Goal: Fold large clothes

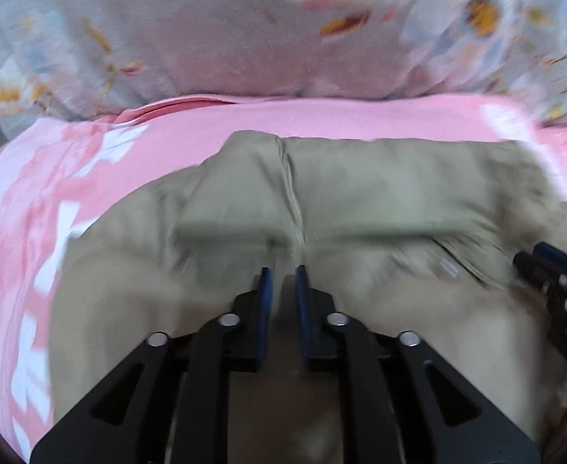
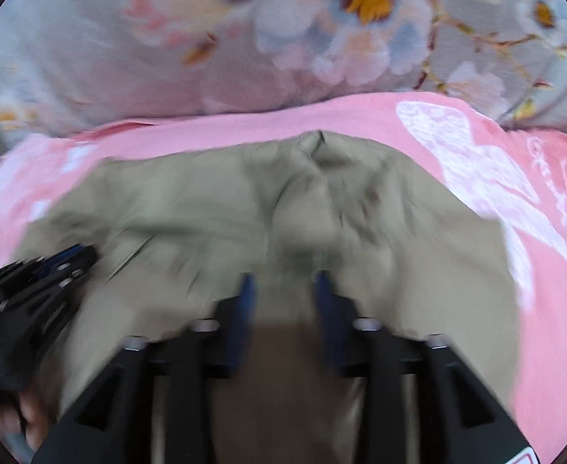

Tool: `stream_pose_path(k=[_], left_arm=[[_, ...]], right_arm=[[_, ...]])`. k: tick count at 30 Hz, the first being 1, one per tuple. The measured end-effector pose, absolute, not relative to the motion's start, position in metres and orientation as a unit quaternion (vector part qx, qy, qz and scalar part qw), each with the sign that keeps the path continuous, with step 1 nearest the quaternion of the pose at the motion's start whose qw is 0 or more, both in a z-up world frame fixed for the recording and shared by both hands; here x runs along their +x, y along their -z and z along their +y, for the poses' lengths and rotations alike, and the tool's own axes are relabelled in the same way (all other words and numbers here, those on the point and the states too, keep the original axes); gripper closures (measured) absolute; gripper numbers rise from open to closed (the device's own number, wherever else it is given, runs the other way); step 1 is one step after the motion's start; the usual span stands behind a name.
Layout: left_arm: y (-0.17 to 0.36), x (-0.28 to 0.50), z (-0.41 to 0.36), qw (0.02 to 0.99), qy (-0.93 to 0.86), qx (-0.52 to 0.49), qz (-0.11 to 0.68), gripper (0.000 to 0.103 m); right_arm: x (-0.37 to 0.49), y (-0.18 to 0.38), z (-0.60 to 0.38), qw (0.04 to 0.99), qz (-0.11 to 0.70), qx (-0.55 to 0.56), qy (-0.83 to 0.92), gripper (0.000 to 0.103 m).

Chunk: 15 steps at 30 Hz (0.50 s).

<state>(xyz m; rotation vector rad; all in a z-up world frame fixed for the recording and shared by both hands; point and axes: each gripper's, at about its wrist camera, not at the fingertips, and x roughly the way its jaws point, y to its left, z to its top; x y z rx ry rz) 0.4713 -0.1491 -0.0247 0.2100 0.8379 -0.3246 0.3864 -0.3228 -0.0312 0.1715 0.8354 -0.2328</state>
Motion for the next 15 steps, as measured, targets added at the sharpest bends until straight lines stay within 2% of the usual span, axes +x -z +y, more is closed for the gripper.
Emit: stream_pose_path(k=[1,2,7,11,15], left_arm=[[0.018,0.453,-0.135,0.895,0.158,0.092,0.407,0.025],[0.012,0.433,-0.115,0.896,0.155,0.077,0.408,0.007],[0.000,0.336,0.003,0.885,0.177,0.005,0.430,0.008],[0.008,0.275,0.085,0.872,0.160,-0.031,0.462,0.008],[0.024,0.218,0.136,0.862,0.140,-0.047,0.485,0.008]], right_arm=[[0.360,0.025,-0.320,0.906,0.403,0.082,0.102,0.050],[0.324,0.019,-0.317,0.908,0.402,0.074,0.096,0.047],[0.164,0.014,-0.319,0.901,0.415,0.079,0.096,0.035],[0.038,0.019,-0.332,0.891,0.411,0.146,0.128,0.031],[-0.030,0.037,-0.331,0.878,0.409,0.209,0.137,0.031]])
